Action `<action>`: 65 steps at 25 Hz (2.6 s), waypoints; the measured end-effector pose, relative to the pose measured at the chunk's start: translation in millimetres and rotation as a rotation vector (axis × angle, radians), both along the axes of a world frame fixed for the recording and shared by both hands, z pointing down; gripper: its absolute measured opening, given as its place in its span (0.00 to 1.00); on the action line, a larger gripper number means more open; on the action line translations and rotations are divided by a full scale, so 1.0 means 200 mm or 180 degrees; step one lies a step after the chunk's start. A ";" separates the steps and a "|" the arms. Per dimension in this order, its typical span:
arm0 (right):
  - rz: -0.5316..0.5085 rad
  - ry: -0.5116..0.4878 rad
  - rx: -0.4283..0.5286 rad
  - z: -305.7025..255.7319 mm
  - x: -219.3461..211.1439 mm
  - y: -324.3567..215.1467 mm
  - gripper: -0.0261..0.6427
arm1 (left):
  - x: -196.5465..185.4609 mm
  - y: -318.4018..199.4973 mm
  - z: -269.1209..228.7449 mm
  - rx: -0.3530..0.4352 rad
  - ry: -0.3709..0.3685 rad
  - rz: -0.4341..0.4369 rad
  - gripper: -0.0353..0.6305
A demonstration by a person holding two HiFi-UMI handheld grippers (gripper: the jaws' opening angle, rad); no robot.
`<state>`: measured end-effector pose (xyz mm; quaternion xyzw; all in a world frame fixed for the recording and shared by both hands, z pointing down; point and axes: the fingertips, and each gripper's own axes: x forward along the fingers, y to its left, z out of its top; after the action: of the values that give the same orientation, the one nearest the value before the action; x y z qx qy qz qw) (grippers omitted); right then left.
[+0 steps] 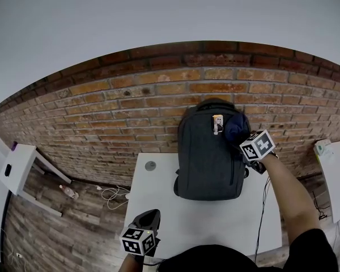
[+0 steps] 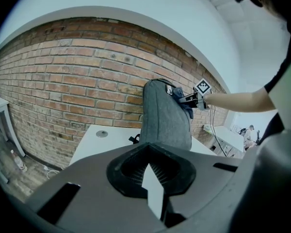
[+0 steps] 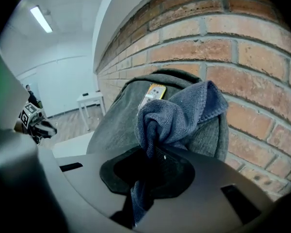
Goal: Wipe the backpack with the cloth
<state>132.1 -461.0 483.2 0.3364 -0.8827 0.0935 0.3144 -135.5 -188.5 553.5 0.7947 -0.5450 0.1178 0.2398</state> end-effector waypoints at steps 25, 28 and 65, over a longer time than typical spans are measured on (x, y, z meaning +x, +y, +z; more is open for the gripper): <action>-0.0033 -0.0534 -0.0142 0.21 0.03 0.39 0.10 | 0.07 -0.04 0.00 -0.0039 -0.0050 0.0169 0.05; -0.0044 -0.0630 -0.0245 0.28 0.03 0.47 0.10 | 0.08 -0.04 0.01 -0.0044 -0.0054 0.0184 0.05; -0.0035 0.0001 -0.0979 1.21 0.02 1.08 0.10 | 0.09 -0.03 0.01 -0.0072 -0.0082 0.0231 0.05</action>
<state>135.6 -246.0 724.8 0.2794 -0.8597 0.2259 0.3630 -116.5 -194.9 555.8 0.8096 -0.5175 0.1428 0.2374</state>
